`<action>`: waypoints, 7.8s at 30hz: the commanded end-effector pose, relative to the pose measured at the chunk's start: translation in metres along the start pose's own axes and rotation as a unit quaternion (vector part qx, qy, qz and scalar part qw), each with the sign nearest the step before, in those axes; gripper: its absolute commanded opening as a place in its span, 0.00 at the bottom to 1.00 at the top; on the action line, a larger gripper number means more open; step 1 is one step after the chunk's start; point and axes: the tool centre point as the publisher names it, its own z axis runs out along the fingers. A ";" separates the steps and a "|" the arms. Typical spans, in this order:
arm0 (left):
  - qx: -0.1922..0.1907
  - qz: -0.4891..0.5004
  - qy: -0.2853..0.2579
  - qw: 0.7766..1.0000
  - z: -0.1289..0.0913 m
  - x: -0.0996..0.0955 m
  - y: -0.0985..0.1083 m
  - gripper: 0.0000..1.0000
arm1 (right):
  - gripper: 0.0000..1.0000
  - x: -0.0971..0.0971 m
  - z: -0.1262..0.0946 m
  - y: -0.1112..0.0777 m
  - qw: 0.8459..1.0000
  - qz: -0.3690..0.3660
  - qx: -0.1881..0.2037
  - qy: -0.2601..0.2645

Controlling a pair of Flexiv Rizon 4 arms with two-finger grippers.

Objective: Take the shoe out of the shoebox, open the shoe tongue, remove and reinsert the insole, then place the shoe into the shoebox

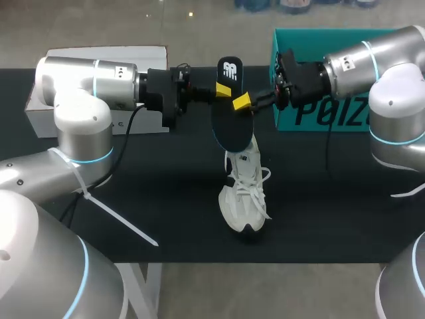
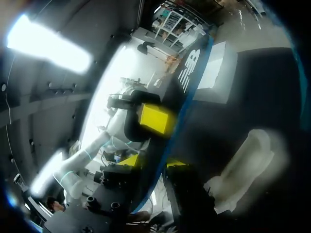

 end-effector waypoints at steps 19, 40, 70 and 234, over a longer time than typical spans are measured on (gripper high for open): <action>-0.002 0.001 -0.001 1.000 0.001 0.001 -0.001 0.00 | 0.13 -0.010 -0.007 0.005 1.000 0.013 -0.015 -0.005; -0.002 0.001 -0.001 1.000 0.001 0.001 -0.001 0.00 | 0.00 0.005 -0.009 0.003 1.000 -0.003 -0.017 -0.003; 0.030 -0.285 -0.043 0.957 -0.075 -0.016 -0.059 1.00 | 0.00 0.005 -0.018 -0.007 0.999 0.008 -0.023 -0.041; -0.093 -0.606 0.299 0.731 -0.201 0.030 -0.128 1.00 | 0.00 -0.161 -0.027 0.050 0.987 -0.090 -0.101 -0.089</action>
